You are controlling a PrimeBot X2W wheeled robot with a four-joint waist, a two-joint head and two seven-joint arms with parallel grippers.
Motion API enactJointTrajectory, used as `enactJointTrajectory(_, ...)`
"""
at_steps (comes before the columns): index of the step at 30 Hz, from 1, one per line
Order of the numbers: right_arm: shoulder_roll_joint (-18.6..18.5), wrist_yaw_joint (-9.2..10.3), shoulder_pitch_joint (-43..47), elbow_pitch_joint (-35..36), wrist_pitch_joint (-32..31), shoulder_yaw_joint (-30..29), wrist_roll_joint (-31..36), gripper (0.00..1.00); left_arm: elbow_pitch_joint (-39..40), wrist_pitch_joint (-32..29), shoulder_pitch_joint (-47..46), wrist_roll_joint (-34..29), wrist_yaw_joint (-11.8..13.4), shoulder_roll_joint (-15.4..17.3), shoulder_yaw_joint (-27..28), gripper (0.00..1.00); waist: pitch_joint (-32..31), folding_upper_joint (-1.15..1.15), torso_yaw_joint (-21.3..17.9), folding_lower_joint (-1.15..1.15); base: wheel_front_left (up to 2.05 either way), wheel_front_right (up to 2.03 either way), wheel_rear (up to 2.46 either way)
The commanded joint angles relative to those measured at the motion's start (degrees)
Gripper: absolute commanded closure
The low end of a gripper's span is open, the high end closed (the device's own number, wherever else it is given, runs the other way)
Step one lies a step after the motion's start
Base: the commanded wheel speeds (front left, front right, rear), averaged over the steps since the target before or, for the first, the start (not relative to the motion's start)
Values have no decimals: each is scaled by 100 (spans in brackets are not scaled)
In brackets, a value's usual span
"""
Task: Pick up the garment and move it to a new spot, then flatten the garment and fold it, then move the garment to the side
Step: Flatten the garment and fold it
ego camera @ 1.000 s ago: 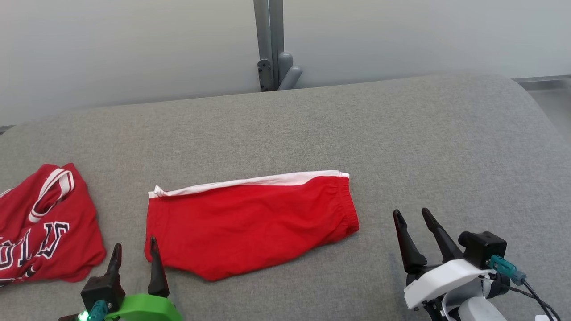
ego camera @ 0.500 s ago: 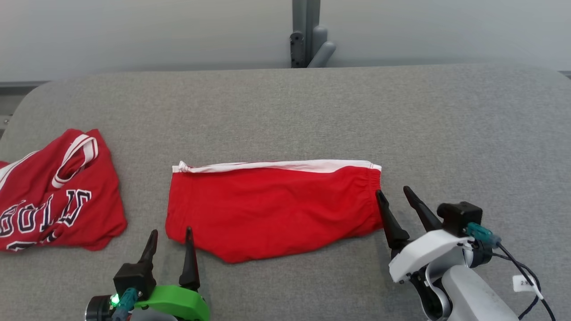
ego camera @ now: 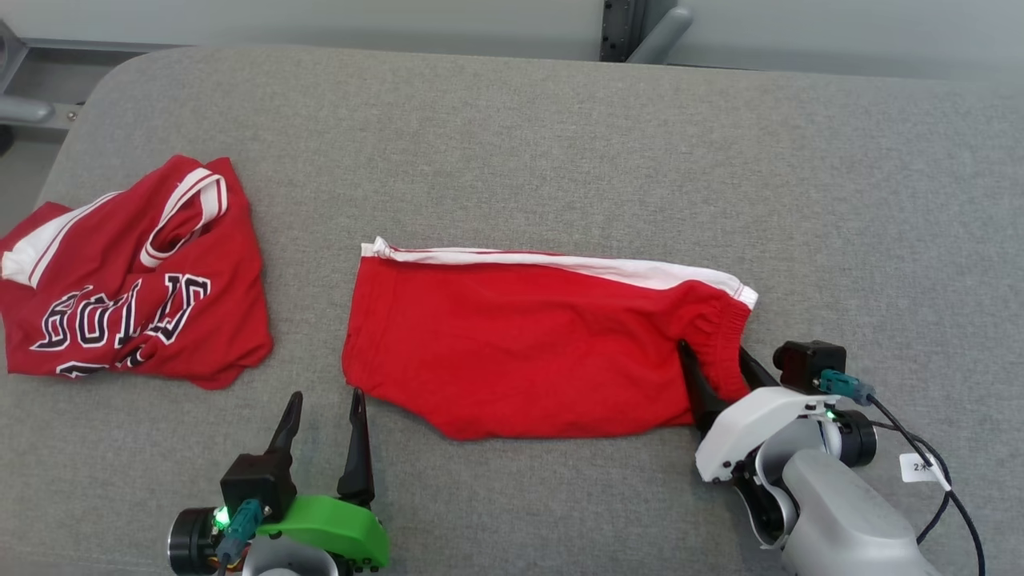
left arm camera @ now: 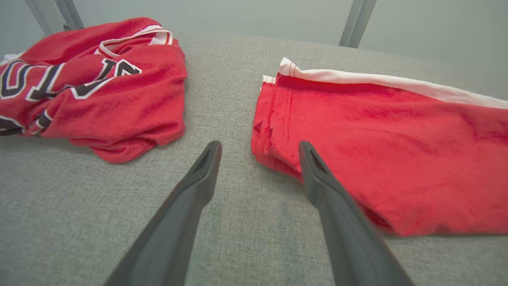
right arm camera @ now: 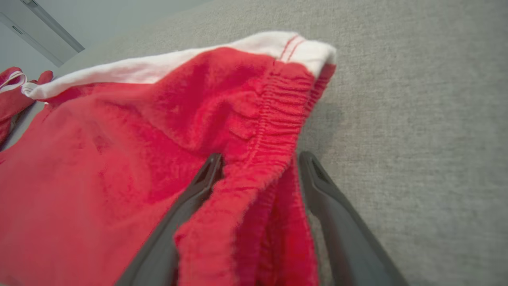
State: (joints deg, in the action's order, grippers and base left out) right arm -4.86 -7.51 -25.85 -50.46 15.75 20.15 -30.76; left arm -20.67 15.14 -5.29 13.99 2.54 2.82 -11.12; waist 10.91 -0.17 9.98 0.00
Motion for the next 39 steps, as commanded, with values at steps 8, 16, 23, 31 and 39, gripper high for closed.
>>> enactJointTrajectory(8, -211, 9, 274, 144, -100, 166, -831, 100, 21, 1, -48, -48, -12, 16, 38, 0, 59, 17, -28, 0, 0, 0, 0)
enactJointTrajectory(16, -716, 13, 317, 430, -69, -153, -1191, 100, -29, 1, -9, -7, -60, 16, -7, 0, -75, 17, -315, 0, 0, 0, 0)
enactJointTrajectory(23, -968, 3, 223, 1280, -179, 498, -1698, 100, -72, 1, 44, 45, -40, 17, -59, 0, -183, 17, -539, 0, 0, 0, 0)
enactJointTrajectory(31, -1013, 3, 77, 2787, -971, 1662, -2656, 100, -67, 1, -47, 132, -43, 17, -232, 0, -152, 17, -352, 0, 0, 0, 0)
enactJointTrajectory(39, -729, 2, -503, 2331, -926, 2235, -2510, 100, 26, 1, -163, 325, 24, 14, -537, 0, 20, 17, 511, 0, 0, 0, 0)
